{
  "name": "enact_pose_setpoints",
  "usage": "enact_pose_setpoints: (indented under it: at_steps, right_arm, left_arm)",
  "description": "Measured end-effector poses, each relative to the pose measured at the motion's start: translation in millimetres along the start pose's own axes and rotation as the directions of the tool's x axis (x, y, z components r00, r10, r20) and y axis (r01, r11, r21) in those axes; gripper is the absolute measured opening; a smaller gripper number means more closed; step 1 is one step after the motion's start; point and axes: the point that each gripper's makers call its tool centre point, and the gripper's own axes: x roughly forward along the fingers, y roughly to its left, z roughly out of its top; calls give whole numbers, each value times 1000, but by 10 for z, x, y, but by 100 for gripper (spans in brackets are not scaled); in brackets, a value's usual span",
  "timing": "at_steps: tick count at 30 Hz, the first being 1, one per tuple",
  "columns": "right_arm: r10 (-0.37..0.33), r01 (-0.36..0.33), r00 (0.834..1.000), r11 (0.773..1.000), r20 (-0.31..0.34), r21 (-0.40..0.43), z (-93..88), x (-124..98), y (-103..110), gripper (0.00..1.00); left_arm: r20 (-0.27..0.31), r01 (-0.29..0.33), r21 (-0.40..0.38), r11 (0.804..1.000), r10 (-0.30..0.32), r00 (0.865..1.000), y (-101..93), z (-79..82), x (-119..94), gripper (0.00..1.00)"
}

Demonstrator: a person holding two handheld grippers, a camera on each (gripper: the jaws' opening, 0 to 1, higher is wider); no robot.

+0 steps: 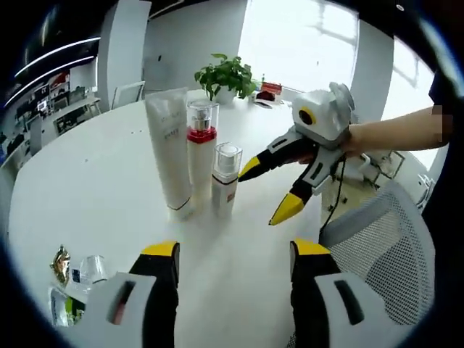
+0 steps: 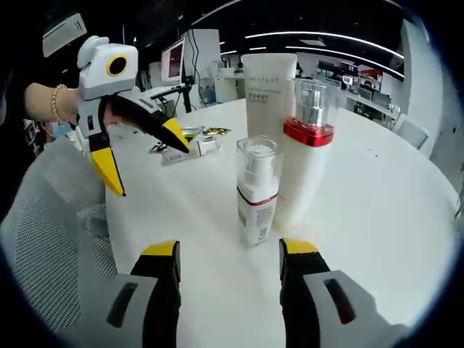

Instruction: Arrange the skincare products in the storage area until every visible bottle or jar stands upright without overlapping.

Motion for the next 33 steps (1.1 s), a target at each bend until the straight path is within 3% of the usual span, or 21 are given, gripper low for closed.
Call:
enact_pose_setpoints:
  at_steps: [5, 17, 33]
  right_arm:
    - [-26, 26, 999, 1000, 35, 6, 115, -75, 96, 64]
    - [-70, 62, 994, 994, 80, 89, 263, -176, 427, 78]
    - [-99, 83, 989, 987, 110, 140, 339, -226, 619, 87]
  left_arm:
    - [-4, -20, -49, 999, 19, 1000, -2, -120, -166, 58]
    - [-15, -107, -98, 989, 106, 994, 19, -392, -562, 75]
    - [-7, -229, -204, 952, 232, 973, 125, -738, -1142, 88]
